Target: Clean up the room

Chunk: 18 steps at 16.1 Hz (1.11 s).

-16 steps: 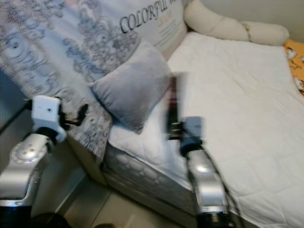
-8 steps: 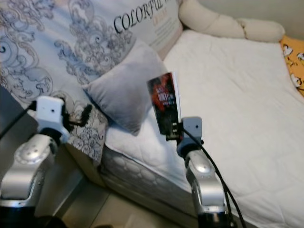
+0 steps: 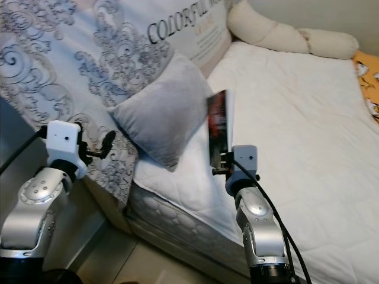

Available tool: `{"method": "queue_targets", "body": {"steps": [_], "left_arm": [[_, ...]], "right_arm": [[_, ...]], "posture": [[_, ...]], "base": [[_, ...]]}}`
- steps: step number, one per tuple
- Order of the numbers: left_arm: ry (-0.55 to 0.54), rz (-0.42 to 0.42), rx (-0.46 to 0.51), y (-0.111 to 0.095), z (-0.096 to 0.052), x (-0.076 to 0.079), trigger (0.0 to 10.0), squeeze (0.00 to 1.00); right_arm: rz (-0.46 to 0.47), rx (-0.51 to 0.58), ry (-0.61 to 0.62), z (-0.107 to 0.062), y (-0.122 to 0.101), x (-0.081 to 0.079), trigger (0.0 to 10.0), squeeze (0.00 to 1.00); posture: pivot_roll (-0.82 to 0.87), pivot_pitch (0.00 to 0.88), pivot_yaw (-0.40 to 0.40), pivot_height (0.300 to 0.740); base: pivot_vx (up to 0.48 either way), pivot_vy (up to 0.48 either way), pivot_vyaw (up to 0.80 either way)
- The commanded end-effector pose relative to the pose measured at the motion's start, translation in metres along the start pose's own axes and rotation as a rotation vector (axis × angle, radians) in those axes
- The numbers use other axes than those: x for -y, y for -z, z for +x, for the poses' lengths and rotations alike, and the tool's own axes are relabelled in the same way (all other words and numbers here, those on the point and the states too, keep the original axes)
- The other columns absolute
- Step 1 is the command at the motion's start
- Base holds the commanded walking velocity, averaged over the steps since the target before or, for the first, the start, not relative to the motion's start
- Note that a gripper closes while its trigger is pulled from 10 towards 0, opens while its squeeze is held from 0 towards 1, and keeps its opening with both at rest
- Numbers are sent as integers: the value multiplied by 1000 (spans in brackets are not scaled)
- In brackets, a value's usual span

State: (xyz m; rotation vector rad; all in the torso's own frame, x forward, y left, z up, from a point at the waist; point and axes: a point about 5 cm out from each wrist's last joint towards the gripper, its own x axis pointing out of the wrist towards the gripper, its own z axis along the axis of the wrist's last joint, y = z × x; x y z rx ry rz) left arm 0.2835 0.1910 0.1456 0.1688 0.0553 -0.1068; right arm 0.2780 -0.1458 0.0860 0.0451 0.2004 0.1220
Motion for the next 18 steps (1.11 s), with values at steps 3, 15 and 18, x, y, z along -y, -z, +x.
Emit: {"method": "queue_targets", "body": {"steps": [3,15,18], "left_arm": [[4,-2,-12,2,1,0,10000,0],[7,2,-12,2,1,0,10000,0],[8,3,-12,2,1,-1,10000,0]], "right_arm": [[-6,45,-16,3,-12,-4,10000,0],[-11,45,-16,4,-11,-4,10000,0],[-12,46,-15,4,-11,-4,10000,0]], "posture": [[109,0,18,740],[111,0,18,740],[111,0,18,740]], "base": [[280,0,0],[280,0,0],[282,0,0]]}}
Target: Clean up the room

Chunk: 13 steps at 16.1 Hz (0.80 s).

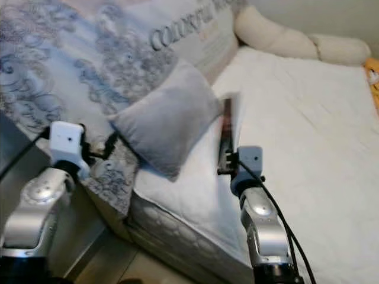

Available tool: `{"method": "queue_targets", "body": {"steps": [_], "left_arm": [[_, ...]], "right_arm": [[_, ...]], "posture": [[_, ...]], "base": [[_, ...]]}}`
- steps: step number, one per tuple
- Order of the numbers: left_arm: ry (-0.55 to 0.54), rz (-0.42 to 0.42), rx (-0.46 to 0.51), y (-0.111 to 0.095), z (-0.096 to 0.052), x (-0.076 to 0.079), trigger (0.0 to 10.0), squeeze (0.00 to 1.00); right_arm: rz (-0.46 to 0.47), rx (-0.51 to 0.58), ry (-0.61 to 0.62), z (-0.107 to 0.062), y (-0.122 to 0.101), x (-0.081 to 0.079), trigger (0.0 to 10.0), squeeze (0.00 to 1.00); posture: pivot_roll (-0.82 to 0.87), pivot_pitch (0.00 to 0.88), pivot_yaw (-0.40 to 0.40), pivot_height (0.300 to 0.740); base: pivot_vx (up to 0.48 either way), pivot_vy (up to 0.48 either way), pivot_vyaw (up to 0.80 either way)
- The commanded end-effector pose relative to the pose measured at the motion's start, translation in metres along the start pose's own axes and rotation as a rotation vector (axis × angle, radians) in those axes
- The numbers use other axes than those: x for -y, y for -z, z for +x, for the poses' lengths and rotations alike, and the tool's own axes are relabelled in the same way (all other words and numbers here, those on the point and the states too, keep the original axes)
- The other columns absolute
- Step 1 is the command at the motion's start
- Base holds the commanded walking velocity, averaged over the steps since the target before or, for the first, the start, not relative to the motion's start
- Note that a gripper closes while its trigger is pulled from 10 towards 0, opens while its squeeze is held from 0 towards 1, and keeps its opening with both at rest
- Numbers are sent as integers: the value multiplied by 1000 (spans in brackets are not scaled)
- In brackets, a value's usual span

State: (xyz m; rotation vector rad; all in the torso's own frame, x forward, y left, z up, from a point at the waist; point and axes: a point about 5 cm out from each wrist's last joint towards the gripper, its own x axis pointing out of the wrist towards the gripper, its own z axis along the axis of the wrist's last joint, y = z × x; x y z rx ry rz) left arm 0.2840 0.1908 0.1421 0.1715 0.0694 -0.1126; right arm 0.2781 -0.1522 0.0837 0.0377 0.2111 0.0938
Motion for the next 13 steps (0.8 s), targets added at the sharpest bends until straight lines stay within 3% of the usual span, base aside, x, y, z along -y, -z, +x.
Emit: {"method": "queue_targets", "body": {"steps": [1,7,13], "left_arm": [[2,2,1,-1,0,-2,10000,0],[18,22,-5,0,-1,-1,10000,0],[132,81,-48,4,-10,1,10000,0]], "right_arm": [[-8,57,-45,3,-13,-11,10000,0],[0,59,-52,4,-13,-11,10000,0],[6,22,0,35,-19,6,10000,0]], "posture": [[112,0,17,740],[123,0,8,740],[141,0,12,740]], "base": [[277,0,0],[279,0,0],[0,0,0]]}}
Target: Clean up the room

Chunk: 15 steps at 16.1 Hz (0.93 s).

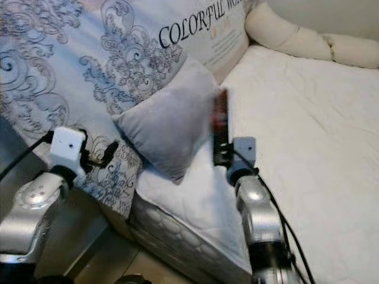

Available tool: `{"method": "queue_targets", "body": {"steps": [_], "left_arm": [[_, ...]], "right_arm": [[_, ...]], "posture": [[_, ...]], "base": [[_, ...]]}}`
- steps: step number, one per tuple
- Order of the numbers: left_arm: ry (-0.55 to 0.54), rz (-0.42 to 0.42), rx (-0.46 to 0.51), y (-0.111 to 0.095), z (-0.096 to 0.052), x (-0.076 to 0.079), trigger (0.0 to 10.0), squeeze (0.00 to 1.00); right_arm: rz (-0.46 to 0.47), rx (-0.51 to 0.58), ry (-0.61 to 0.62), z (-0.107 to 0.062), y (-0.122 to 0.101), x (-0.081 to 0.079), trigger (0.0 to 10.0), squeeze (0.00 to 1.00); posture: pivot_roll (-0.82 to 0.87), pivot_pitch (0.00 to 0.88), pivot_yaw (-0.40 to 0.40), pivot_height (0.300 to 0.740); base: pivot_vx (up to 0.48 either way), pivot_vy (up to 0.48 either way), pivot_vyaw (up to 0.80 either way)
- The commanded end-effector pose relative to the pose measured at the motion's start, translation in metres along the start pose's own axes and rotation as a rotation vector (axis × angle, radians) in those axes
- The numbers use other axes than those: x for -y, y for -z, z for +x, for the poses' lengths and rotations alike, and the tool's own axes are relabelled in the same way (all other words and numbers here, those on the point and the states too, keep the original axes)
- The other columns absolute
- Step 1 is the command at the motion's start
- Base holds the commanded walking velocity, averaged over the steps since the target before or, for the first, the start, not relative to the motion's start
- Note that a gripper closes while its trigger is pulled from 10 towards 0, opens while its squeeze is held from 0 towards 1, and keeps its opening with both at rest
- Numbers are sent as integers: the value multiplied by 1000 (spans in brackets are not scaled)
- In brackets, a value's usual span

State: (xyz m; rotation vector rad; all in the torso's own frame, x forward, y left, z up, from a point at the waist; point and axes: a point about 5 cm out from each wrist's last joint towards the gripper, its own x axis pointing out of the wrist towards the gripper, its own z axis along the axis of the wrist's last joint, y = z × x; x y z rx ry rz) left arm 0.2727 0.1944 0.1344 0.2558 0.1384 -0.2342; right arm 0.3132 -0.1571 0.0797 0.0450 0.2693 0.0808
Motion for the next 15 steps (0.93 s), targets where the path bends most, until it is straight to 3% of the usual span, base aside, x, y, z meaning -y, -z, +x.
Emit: {"method": "queue_targets", "body": {"steps": [1,3,4,6,7,8,10,11,13,15], "left_arm": [[60,8,4,-3,-3,6,10000,0],[113,24,-16,1,-8,9,10000,0],[177,50,-27,3,-15,10,10000,0],[234,89,-25,0,-16,11,10000,0],[336,138,-31,-4,-16,12,10000,0],[386,146,-34,-6,-16,13,10000,0],[505,178,-58,-8,-17,17,10000,0],[519,182,-62,-8,-17,17,10000,0],[579,224,-73,-10,-13,18,10000,0],[604,216,-77,-11,-10,18,10000,0]], "right_arm": [[32,65,-9,8,-18,2,10000,0],[72,40,-5,15,-19,6,10000,0],[177,-33,28,23,-14,18,10000,0],[242,-89,71,27,-9,27,10000,0],[366,-160,107,30,1,37,10000,0],[418,-186,121,31,5,41,10000,0],[555,-229,116,31,14,43,10000,0],[581,-236,113,31,15,42,10000,0],[742,-296,112,28,27,44,10000,0],[828,-298,106,27,30,47,10000,0]], "posture": [[146,0,11,740],[159,0,8,740],[192,0,-7,740],[213,0,-13,740],[227,0,-7,740],[229,0,1,740],[226,0,21,740],[224,0,26,740],[230,0,39,740],[232,0,40,740]], "base": [[0,0,0],[0,0,0],[0,0,0],[0,0,0],[0,0,0],[0,0,0],[0,0,0],[0,0,0],[0,0,0],[0,0,0]]}}
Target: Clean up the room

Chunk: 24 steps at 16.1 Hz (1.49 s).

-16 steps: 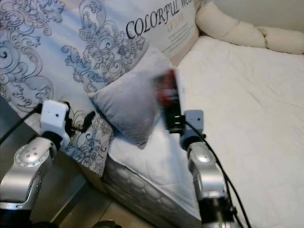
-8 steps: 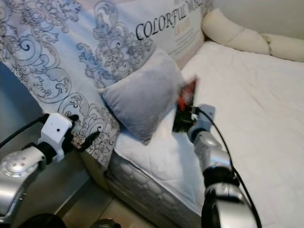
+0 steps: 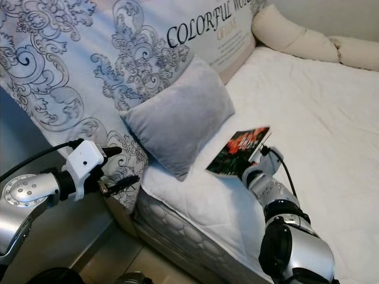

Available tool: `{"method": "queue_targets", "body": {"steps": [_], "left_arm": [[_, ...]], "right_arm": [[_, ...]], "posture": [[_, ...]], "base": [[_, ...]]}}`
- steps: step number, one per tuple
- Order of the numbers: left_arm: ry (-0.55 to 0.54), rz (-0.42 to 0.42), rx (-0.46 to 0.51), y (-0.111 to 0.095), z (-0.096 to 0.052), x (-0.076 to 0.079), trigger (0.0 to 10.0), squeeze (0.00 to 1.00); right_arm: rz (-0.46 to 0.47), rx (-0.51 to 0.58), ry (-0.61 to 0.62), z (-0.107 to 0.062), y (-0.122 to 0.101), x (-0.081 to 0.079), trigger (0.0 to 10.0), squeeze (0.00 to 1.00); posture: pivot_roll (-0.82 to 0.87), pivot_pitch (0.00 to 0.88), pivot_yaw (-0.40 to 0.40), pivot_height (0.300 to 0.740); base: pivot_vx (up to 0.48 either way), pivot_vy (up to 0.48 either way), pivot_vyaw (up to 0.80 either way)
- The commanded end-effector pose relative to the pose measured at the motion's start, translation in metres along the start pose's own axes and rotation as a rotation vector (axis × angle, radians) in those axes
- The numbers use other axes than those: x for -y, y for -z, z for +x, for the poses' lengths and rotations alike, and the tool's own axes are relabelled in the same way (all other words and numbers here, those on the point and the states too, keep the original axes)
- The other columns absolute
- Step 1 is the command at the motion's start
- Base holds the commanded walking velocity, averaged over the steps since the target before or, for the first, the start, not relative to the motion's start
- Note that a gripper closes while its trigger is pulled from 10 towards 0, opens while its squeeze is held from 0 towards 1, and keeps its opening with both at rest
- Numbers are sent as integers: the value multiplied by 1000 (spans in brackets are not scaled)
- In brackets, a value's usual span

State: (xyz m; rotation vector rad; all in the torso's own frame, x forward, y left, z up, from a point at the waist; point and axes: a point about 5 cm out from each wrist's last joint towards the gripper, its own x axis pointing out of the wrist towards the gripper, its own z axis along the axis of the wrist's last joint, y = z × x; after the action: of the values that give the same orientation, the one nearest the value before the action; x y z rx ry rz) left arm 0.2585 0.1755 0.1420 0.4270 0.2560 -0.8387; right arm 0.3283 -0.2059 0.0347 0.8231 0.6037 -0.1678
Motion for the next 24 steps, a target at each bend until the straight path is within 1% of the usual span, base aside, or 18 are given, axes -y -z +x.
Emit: {"method": "queue_targets", "body": {"steps": [1,2,3,4,5,6,9,11,13,15,16,17,19,20,21,22,23,24], "left_arm": [[59,1,-26,1,1,2,10000,0],[118,18,-53,4,1,6,10000,0],[122,31,-56,4,1,6,10000,0],[104,17,-52,4,1,4,10000,0],[98,11,-49,4,1,3,10000,0],[102,13,-47,3,2,3,10000,0],[93,20,-36,0,6,2,10000,0],[80,11,-22,0,9,2,10000,0],[58,-11,-2,0,13,3,10000,0],[30,-49,21,1,17,5,10000,0],[18,-67,32,2,18,5,10000,0],[-18,-111,47,5,21,8,10000,0],[-47,-139,46,10,22,10,10000,0],[-111,-186,53,14,19,12,10000,0],[-188,-229,63,17,16,11,10000,0],[-233,-243,64,20,15,9,10000,0],[-279,-257,62,22,13,6,10000,0],[-370,-277,61,25,11,1,10000,0]], "right_arm": [[58,-9,-27,0,-3,-4,10000,0],[40,-19,12,-1,-2,5,10000,0],[30,-21,23,-2,-2,7,10000,0],[14,-14,24,-2,-4,9,10000,314],[-4,4,38,-3,-6,12,10000,902],[-13,14,70,-4,-6,19,10000,1000],[-65,17,110,-7,-5,30,10000,1000],[-19,59,115,-9,-11,34,10000,1000],[-48,99,123,-12,-18,39,10000,1000],[-22,146,124,-14,-24,43,10000,1000],[-16,154,115,-14,-25,43,10000,1000],[-72,171,68,-15,-26,41,10000,1000],[-95,158,39,-15,-22,42,10000,1000],[-109,172,-26,-16,-20,40,10000,1000],[-168,209,-95,-17,-21,36,10000,612],[-211,233,-121,-17,-21,33,10000,482],[-218,267,-155,-18,-20,27,10000,0],[-280,302,-207,-21,-18,16,10000,0]], "posture": [[236,0,41,740],[238,0,45,740],[238,0,46,740],[238,0,48,740],[241,0,50,740],[243,0,50,740],[244,0,48,740],[231,0,46,740],[212,0,42,740],[176,0,39,740],[170,0,38,740],[141,0,43,740],[129,0,45,740],[122,0,42,740],[125,0,29,740],[124,0,25,740],[120,0,4,740],[122,0,-1,740]], "base": [[0,0,0],[0,0,0],[0,0,0],[0,0,0],[0,0,0],[0,0,0],[0,0,0],[0,0,0],[0,0,0],[0,0,0],[0,0,0],[0,0,0],[0,0,0],[0,0,0],[0,0,0],[0,0,0],[0,0,0],[0,0,0]]}}
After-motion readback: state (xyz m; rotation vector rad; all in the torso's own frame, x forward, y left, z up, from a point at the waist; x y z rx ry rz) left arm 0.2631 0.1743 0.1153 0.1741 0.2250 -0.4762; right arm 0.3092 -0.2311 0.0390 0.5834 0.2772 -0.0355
